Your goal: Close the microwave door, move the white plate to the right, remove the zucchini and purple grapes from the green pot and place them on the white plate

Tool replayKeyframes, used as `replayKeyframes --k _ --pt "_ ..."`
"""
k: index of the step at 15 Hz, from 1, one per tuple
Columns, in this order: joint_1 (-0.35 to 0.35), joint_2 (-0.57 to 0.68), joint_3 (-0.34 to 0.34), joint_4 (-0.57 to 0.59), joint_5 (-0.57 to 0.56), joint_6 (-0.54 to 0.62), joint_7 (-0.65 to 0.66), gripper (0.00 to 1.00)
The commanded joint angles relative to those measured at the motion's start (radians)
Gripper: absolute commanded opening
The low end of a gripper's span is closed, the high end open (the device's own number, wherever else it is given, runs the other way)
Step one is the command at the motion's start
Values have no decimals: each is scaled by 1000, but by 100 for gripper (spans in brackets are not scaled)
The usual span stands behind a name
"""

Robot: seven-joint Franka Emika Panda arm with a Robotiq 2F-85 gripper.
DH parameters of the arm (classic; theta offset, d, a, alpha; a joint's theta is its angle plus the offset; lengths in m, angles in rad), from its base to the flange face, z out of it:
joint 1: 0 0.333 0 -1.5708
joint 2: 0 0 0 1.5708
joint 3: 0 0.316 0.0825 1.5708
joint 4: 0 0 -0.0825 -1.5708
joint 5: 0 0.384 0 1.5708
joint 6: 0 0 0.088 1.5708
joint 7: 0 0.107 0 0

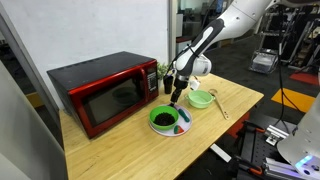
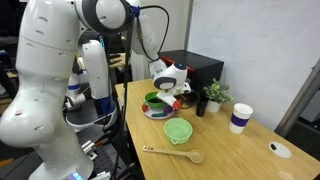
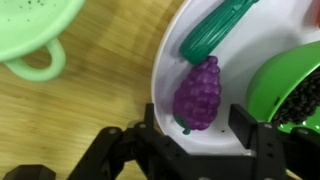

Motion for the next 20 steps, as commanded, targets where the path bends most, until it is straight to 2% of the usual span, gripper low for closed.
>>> replayKeyframes --k 1,6,9,10,12,15,17,20 --pt "-35 -26 12 14 -5 -19 -1 71" --pt "-45 -93 -20 10 -30 -61 12 73" --pt "-23 -159 -77 -2 -93 -123 40 72" --pt "-20 -184 -94 -3 -116 -156 46 69" --pt "-11 -241 -129 -7 -173 -242 50 72" --pt "-5 -333 -160 0 -221 -444 -38 75" --pt "14 -394 -190 2 -251 -561 -86 94" --pt "51 -482 -230 3 -310 -703 -134 100"
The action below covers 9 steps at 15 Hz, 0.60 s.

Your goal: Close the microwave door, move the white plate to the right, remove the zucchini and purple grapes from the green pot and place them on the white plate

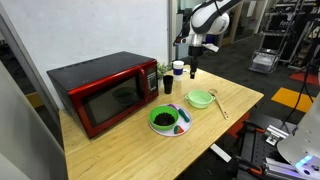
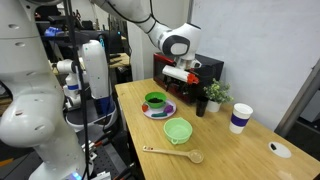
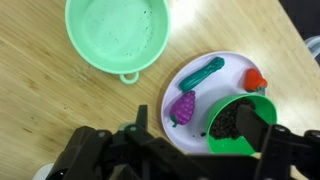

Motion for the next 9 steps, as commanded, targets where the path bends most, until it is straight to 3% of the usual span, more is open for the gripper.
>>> replayKeyframes --k 1,4,9 --pt "57 -112 -56 -19 -75 -144 -62 100" --pt "92 -176 -78 -19 -148 -233 -46 100" --pt "139 -273 -77 -53 -198 -278 137 100"
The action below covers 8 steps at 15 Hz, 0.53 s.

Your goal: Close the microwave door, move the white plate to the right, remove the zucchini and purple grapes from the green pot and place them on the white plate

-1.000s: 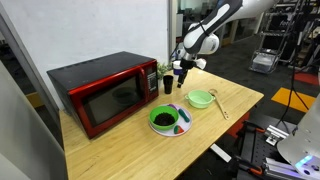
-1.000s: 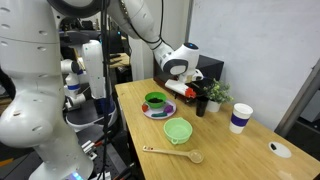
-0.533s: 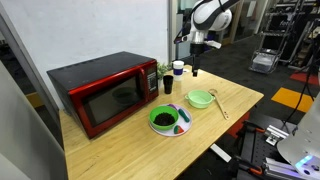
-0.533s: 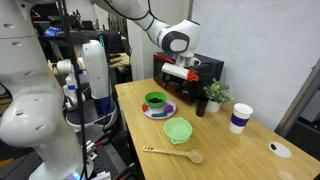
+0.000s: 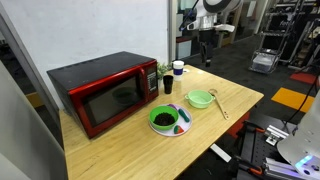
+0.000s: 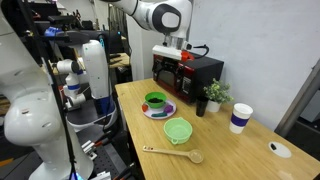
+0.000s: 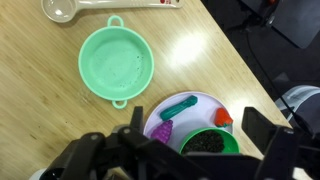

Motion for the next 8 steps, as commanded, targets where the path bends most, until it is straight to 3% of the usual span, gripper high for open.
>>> replayKeyframes --k 1,8 --pt "44 -82 -8 -52 -33 -15 160 100" --pt "90 -200 -18 -150 -12 25 392 100"
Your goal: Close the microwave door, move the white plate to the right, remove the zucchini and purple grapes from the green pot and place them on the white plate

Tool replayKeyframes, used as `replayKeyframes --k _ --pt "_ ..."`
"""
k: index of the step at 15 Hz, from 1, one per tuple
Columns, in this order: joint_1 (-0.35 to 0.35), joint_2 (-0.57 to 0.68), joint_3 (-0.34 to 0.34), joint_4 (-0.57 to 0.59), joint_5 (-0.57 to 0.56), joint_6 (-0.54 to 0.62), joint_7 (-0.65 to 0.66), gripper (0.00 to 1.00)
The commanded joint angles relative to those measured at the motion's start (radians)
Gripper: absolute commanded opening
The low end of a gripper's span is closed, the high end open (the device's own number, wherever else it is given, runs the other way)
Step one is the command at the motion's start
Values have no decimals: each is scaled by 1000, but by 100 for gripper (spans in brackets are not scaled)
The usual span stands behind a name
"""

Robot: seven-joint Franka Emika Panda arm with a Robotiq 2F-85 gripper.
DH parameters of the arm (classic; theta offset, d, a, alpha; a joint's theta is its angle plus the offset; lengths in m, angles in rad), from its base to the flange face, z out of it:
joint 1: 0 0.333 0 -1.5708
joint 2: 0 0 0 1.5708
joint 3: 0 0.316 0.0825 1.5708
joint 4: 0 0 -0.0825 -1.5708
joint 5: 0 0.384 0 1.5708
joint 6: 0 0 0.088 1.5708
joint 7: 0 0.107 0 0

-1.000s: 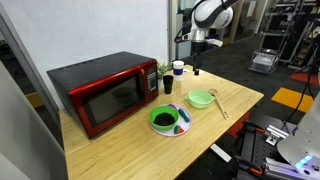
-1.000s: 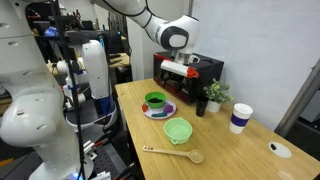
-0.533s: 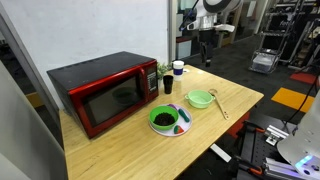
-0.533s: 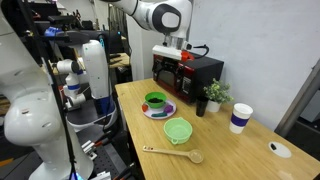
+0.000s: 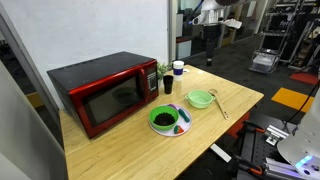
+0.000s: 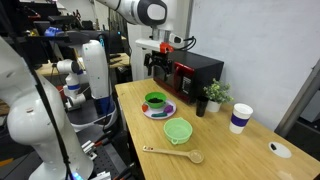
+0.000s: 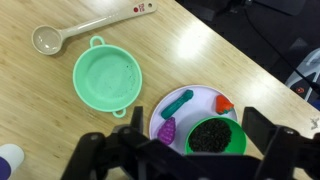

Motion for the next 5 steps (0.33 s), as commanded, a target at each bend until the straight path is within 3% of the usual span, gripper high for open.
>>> replayKeyframes --k 1,2,5 --pt "15 -76 -25 -79 9 44 68 100" --pt "24 -29 -23 -22 -4 6 48 100" --pt "23 -60 -30 -51 -4 15 63 100"
